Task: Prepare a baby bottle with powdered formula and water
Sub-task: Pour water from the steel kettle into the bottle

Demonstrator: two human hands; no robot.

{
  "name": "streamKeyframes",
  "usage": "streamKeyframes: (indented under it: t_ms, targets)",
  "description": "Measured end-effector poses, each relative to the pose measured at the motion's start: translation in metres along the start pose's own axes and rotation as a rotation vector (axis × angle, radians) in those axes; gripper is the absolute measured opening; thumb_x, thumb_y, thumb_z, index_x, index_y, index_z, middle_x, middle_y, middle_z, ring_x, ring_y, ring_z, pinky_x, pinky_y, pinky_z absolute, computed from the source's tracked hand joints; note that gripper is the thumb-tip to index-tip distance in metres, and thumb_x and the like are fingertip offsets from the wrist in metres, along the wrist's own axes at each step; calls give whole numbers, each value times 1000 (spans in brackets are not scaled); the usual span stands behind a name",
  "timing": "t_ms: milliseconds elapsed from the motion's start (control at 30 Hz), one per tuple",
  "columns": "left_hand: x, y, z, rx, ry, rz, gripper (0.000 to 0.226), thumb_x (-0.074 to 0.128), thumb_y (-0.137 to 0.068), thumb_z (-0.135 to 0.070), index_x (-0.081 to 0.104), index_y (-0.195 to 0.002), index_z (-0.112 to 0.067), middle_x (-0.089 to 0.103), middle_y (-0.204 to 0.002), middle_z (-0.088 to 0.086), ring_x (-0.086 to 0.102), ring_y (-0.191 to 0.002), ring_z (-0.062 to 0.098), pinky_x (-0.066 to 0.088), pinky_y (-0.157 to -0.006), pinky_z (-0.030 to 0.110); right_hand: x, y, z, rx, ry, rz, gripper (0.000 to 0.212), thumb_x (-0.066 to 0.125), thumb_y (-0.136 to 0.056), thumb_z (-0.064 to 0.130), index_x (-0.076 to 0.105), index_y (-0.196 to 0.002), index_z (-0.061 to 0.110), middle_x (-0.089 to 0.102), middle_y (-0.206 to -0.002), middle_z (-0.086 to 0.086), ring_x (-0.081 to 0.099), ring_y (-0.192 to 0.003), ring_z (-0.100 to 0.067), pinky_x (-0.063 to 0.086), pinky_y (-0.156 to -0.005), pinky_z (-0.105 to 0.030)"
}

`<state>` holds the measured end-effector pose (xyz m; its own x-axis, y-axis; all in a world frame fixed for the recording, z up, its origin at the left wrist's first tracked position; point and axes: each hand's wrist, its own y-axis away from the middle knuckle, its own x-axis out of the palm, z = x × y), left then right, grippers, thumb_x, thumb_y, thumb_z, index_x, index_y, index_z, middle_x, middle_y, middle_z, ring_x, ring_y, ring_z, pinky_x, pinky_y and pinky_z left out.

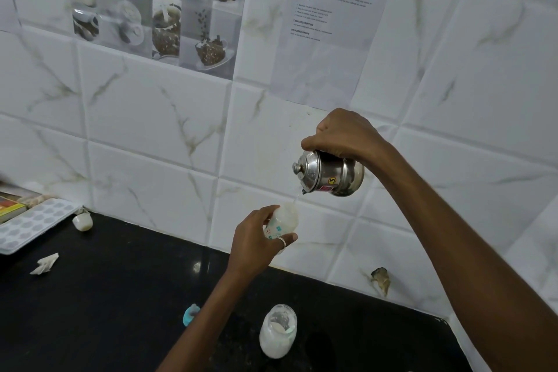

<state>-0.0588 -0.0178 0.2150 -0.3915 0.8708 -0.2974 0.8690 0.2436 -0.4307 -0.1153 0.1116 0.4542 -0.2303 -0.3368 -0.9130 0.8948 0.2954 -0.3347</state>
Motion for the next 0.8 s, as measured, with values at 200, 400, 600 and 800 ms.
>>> streamKeyframes:
  t_ms: [200, 400, 600, 800]
  targets:
    - [1, -2, 2, -6, -14, 6, 69, 86, -76, -40, 58, -136, -20, 60, -122, -9, 54, -107, 7, 41, -77, 5, 3, 1, 2, -8, 20, 15, 42, 70, -67, 33, 33, -53, 18, 29, -51, 4, 32, -58, -18, 28, -57, -32]
    - [2, -3, 5, 1, -25, 4, 69, 87, -75, -40, 58, -135, -21, 63, -125, -6, 55, -107, 7, 43, -78, 5, 6, 0, 4, -19, 40, 20, 45, 71, -66, 34, 32, -51, 17, 28, -50, 5, 31, -57, -18, 27, -55, -31]
    - [2, -3, 6, -2, -19, 5, 68, 87, -75, -39, 59, -134, -20, 59, -119, -11, 54, -106, 6, 41, -77, 4, 9, 0, 5, -31, 47, 36, 47, 71, -66, 34, 31, -50, 16, 27, -49, 4, 31, -57, -19, 28, -56, -31]
    - [3, -4, 8, -15, -27, 3, 69, 87, -75, -39, 59, -135, -20, 62, -123, -8, 54, -107, 6, 40, -77, 3, 14, -1, 7, -34, 73, 42, 48, 71, -66, 33, 29, -50, 15, 24, -46, 4, 29, -56, -19, 25, -55, -30]
